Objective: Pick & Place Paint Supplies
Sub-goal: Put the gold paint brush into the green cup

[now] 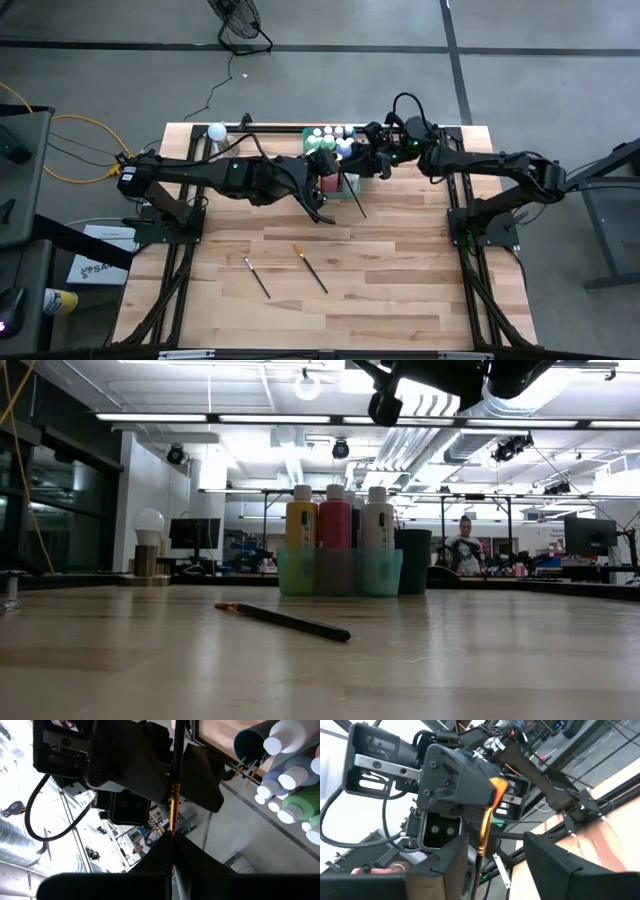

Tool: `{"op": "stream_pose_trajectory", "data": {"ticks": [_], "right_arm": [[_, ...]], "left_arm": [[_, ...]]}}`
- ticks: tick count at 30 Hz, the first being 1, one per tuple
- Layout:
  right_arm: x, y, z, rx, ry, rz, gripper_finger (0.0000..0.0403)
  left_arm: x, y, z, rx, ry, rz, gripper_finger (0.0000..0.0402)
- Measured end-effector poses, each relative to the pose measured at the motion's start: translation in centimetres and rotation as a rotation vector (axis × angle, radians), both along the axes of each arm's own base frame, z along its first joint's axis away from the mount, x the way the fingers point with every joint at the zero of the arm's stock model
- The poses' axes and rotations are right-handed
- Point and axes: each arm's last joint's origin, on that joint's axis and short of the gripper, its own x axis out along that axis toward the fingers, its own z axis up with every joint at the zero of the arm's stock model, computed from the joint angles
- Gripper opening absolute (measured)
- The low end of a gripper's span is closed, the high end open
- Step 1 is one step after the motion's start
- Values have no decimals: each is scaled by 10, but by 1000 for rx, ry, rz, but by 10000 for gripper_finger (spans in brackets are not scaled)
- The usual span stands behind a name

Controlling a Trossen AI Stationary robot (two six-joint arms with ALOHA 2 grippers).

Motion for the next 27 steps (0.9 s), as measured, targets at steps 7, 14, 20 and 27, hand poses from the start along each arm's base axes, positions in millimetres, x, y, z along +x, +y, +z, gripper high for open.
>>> {"op": "stream_pose_trajectory", "data": {"ticks": [7, 14, 20, 27], "right_arm": [[-1, -3, 0, -7, -1, -9, 77], [-1, -2, 1, -40, -19, 20, 11], [-1, -1, 2, -48, -34, 19, 7], [-1, -1, 3, -65, -43, 12, 5]], "left_arm": [[0, 0, 0, 0, 0, 1, 0], [0, 0, 0, -1, 0, 1, 0], [0, 0, 0, -44, -39, 16, 3], [0, 0, 0, -125, -101, 33, 61]]}}
